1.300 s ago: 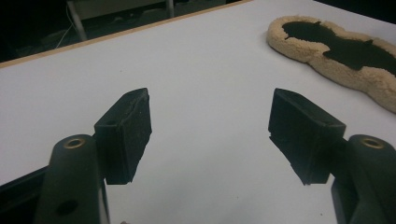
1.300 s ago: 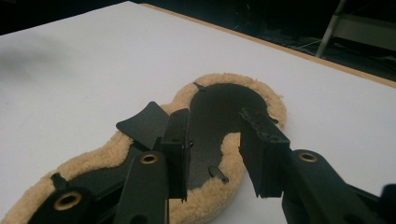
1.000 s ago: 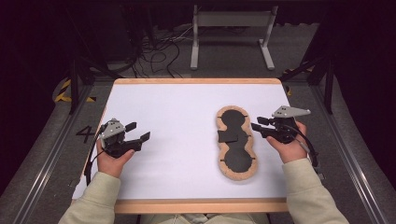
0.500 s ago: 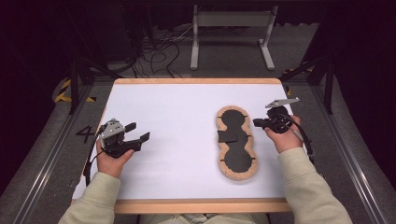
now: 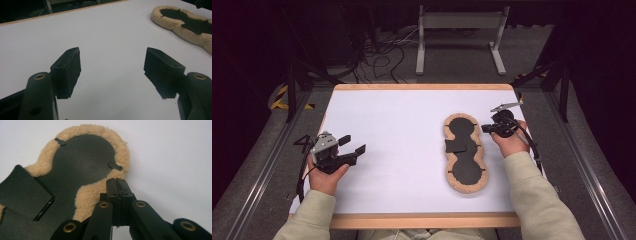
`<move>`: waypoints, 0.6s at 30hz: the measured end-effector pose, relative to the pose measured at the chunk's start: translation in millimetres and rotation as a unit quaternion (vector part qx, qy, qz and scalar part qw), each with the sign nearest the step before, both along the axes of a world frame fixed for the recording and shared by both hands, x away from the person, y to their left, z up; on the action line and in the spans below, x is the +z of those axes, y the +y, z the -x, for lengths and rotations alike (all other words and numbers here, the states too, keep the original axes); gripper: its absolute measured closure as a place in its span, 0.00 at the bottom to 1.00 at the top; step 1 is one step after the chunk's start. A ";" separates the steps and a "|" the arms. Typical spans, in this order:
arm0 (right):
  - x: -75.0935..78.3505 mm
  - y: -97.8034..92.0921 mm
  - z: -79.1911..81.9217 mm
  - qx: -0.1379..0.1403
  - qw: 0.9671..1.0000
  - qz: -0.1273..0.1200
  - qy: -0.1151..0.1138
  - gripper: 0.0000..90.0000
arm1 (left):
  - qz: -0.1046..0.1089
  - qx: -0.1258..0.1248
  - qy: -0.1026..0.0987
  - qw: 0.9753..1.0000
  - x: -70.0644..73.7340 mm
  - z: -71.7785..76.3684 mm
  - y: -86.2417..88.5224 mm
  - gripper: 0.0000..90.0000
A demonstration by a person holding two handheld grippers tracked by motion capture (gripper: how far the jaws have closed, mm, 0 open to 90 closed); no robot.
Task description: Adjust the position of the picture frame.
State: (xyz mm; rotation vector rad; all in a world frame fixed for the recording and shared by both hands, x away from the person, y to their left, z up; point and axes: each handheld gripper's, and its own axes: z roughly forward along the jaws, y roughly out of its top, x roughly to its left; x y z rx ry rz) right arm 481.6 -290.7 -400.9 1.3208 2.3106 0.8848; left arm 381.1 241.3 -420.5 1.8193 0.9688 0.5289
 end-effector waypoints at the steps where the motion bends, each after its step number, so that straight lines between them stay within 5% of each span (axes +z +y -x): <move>1: -2.1 -0.6 -2.5 -0.003 1.000 0.001 0.002 1.00 | 0.000 0.001 0.001 1.000 -0.2 0.7 0.9 0.34; 18: -25.8 -3.7 -26.4 -0.037 0.999 -0.002 0.027 1.00 | -0.003 0.009 0.007 1.000 -3.2 5.4 6.3 0.34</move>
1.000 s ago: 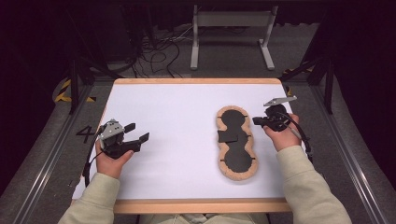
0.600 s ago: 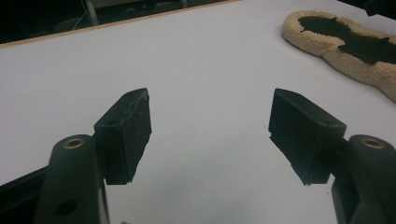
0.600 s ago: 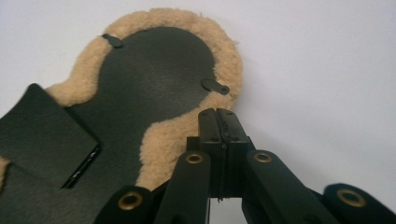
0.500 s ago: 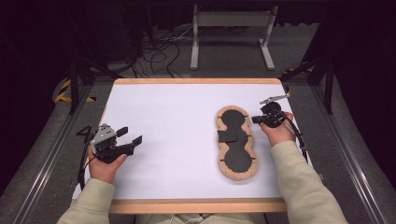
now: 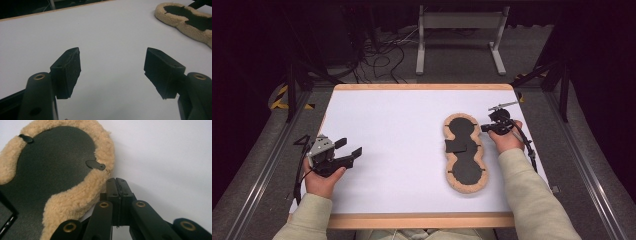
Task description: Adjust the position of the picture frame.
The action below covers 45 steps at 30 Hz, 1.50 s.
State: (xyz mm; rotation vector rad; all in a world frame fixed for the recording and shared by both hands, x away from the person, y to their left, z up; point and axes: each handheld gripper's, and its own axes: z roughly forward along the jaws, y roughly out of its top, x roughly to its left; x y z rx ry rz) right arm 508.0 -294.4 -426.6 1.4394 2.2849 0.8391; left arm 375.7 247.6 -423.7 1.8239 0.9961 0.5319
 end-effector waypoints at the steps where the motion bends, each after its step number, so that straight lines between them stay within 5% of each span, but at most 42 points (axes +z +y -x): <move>1: -0.9 0.3 -1.1 -0.001 1.000 0.000 0.001 1.00 | 0.000 0.000 0.000 1.000 0.0 0.0 -0.1 0.34; 29: -5.0 10.0 -6.0 -0.002 1.000 -0.002 0.013 1.00 | 0.001 -0.003 0.005 1.000 -1.1 -2.7 -2.0 0.34; 45: -2.1 41.2 -8.1 0.041 0.999 -0.006 0.002 1.00 | 0.002 -0.006 0.007 1.000 -1.7 -4.7 -3.3 0.34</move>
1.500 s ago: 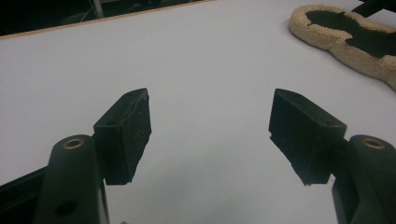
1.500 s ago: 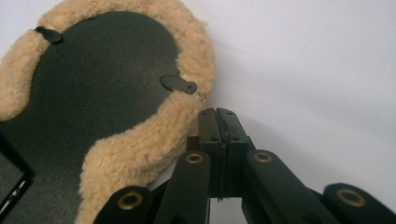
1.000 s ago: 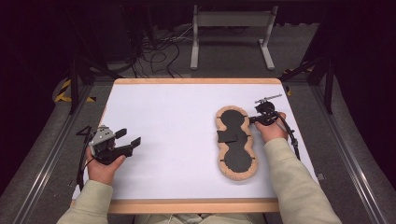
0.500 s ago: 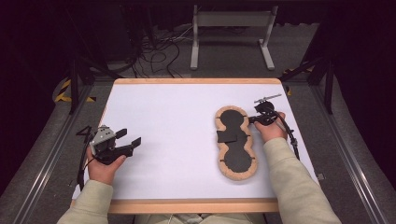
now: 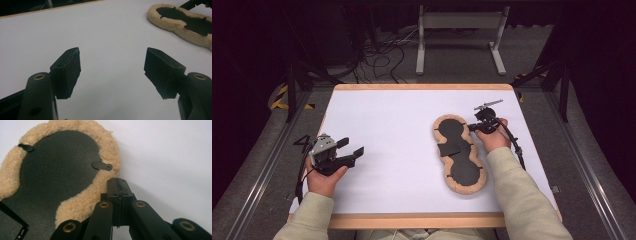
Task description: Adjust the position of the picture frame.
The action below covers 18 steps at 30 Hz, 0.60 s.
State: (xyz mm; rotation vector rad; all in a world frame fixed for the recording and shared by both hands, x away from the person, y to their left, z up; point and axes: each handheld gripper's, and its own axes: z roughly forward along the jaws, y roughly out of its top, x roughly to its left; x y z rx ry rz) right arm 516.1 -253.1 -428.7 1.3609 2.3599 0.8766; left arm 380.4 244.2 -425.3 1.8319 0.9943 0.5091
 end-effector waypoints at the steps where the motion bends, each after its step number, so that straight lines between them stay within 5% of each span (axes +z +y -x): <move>1: 0.6 3.3 -0.1 0.005 1.000 0.001 0.000 1.00 | 0.001 0.001 -0.001 1.000 -0.1 -0.1 -0.1 0.34; 9: 1.2 30.0 -3.0 0.041 0.999 0.004 0.004 1.00 | -0.002 -0.001 0.000 1.000 -0.1 -0.7 -0.4 0.34; 18: 1.3 76.5 0.2 0.119 0.993 0.002 0.008 1.00 | -0.002 -0.002 0.000 1.000 -0.1 -0.7 -0.3 0.34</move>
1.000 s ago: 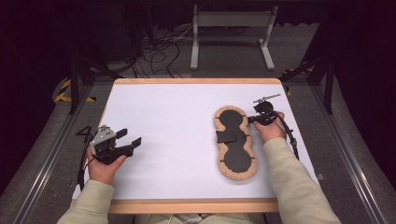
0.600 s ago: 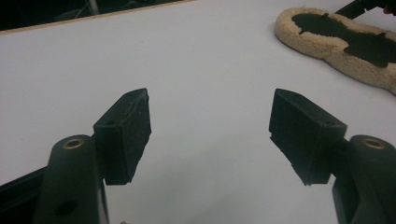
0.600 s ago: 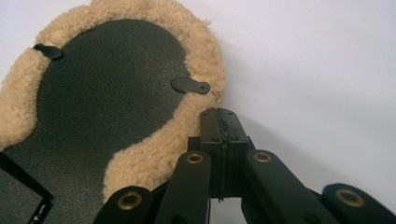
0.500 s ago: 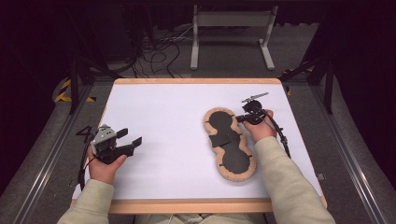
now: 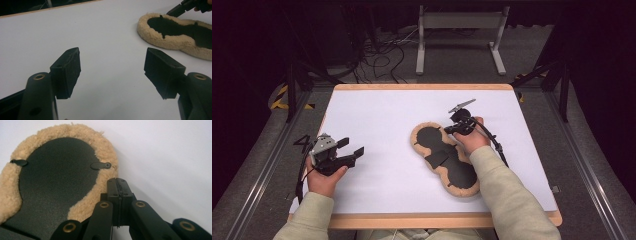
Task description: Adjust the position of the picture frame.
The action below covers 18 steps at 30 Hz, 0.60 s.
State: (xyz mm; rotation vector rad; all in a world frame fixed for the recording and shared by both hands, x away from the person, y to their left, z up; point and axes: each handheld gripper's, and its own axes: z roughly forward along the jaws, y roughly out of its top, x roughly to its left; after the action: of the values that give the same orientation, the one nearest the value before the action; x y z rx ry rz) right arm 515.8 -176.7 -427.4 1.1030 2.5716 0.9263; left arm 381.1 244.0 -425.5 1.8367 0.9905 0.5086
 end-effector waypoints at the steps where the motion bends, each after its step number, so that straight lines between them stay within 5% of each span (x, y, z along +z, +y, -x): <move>1: 0.0 5.3 1.0 0.009 1.000 -0.001 0.002 1.00 | 0.000 0.000 0.000 1.000 0.0 -0.1 0.1 0.34; 8: -0.7 45.1 13.9 0.073 0.997 -0.009 0.009 1.00 | -0.001 -0.004 0.002 1.000 -0.3 -1.0 -1.5 0.33; 10: 1.4 50.9 17.3 0.078 0.997 -0.001 -0.006 1.00 | -0.002 -0.003 0.001 1.000 -0.3 -1.7 -2.5 0.33; 14: 18.5 32.6 24.5 0.049 0.997 -0.048 -0.028 1.00 | -0.004 -0.008 0.007 1.000 -0.6 -4.0 -4.9 0.35; 18: 31.6 11.5 45.5 0.061 0.997 -0.033 -0.032 1.00 | -0.004 -0.015 0.010 1.000 0.0 -7.4 -9.1 0.36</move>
State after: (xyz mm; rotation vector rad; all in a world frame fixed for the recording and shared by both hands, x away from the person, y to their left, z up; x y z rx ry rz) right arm 470.3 -165.1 -395.8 0.9241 2.5976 1.0629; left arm 388.4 234.9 -425.5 1.8641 0.9751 0.4767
